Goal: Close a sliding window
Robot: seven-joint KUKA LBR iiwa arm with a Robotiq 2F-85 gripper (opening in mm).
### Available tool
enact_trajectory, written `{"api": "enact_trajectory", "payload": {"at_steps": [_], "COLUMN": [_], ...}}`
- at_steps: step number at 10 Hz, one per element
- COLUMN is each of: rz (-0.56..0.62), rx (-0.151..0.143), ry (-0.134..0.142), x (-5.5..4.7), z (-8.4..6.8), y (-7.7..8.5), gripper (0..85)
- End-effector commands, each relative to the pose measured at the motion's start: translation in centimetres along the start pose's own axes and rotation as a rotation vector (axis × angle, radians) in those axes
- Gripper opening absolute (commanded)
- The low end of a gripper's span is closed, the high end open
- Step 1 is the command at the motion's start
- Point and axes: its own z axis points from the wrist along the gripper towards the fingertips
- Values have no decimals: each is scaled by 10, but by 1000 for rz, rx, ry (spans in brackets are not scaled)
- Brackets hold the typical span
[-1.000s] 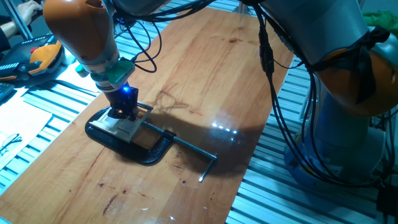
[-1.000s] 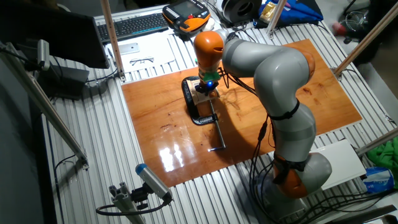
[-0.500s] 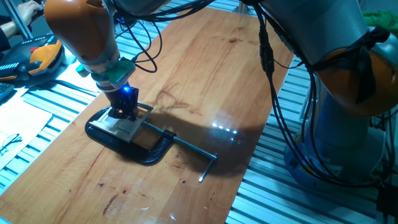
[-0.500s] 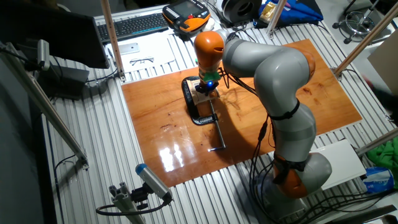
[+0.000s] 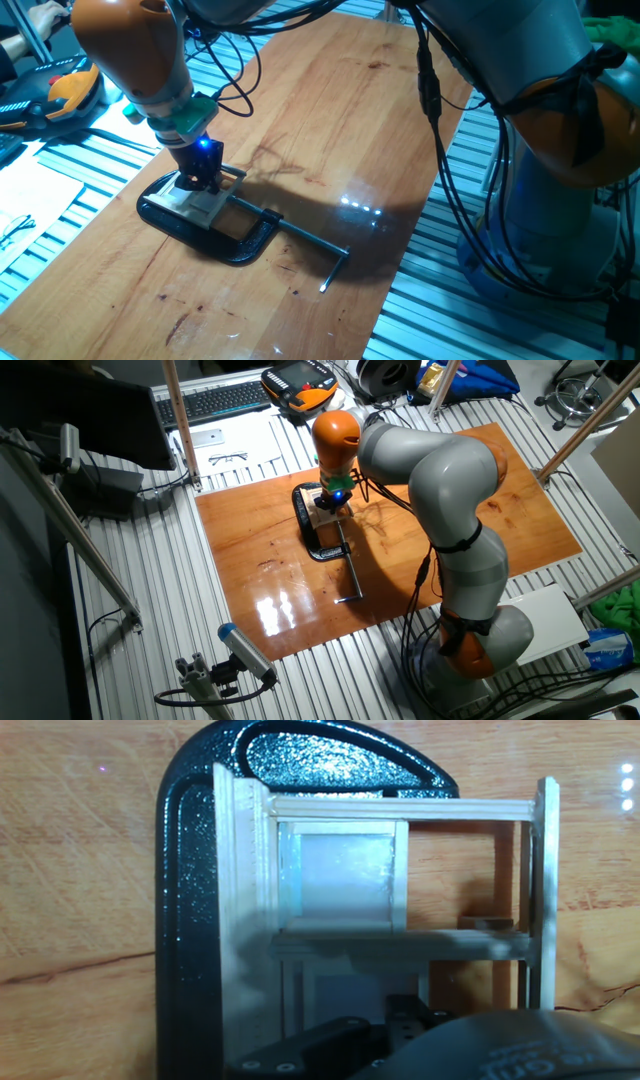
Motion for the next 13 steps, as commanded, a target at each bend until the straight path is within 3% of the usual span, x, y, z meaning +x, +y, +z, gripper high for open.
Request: {"api": "enact_trajectory", "payload": {"at_steps": [1,13], "rz": [-1,-2], "rx": [2,12], "ry": [0,-5], "x": [0,0], "z": [0,-1], "y": [0,-4], "gripper": [0,0]}}
